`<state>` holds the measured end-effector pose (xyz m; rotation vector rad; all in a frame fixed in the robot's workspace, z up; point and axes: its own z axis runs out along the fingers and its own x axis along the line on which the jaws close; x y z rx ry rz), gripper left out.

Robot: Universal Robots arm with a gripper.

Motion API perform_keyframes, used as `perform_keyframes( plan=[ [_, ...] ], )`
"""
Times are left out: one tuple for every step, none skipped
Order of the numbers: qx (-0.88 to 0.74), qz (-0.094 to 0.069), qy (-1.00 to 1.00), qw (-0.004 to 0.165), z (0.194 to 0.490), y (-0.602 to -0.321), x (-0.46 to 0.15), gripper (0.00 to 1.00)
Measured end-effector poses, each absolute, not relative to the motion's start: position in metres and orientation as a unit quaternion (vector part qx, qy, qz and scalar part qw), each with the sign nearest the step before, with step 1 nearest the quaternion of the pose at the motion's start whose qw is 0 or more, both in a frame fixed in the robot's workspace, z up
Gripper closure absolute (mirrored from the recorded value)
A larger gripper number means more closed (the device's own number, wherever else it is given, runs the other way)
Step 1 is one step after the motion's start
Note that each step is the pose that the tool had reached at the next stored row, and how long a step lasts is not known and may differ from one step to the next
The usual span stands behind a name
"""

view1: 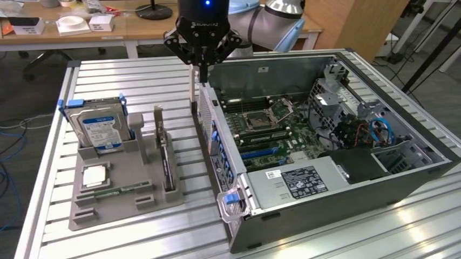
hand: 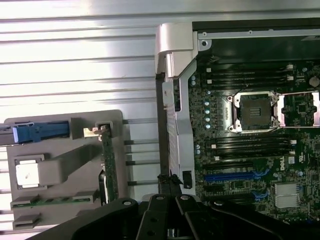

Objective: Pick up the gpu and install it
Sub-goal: 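Reach for the gpu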

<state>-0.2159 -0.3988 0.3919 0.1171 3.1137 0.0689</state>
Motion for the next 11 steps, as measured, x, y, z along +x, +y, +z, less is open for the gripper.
perform_keyframes(
  plan=[
    [0.038,0.022,0.999,0.012,0.3919,-0.3989,-0.2167,0.89],
    [0.038,0.022,0.999,0.013,0.3919,-0.3988,-0.2175,0.89],
    [0.038,0.022,0.999,0.013,0.3918,-0.3988,-0.2183,0.89],
    [0.038,0.022,0.999,0.013,0.3919,-0.3988,-0.2191,0.89],
    [0.038,0.022,0.999,0.012,0.3919,-0.3988,-0.2199,0.89],
    [0.038,0.022,0.999,0.013,0.3919,-0.3989,-0.2207,0.89],
    [0.038,0.022,0.999,0.012,0.3919,-0.3988,-0.2215,0.89],
    [0.038,0.022,0.999,0.012,0.3919,-0.3989,-0.2224,0.89],
    [0.038,0.022,0.999,0.012,0.3919,-0.3988,-0.2233,0.89],
    [0.038,0.022,0.999,0.013,0.3918,-0.3989,-0.2241,0.89],
    [0.038,0.022,0.999,0.012,0.3919,-0.3989,-0.2250,0.89]
  ],
)
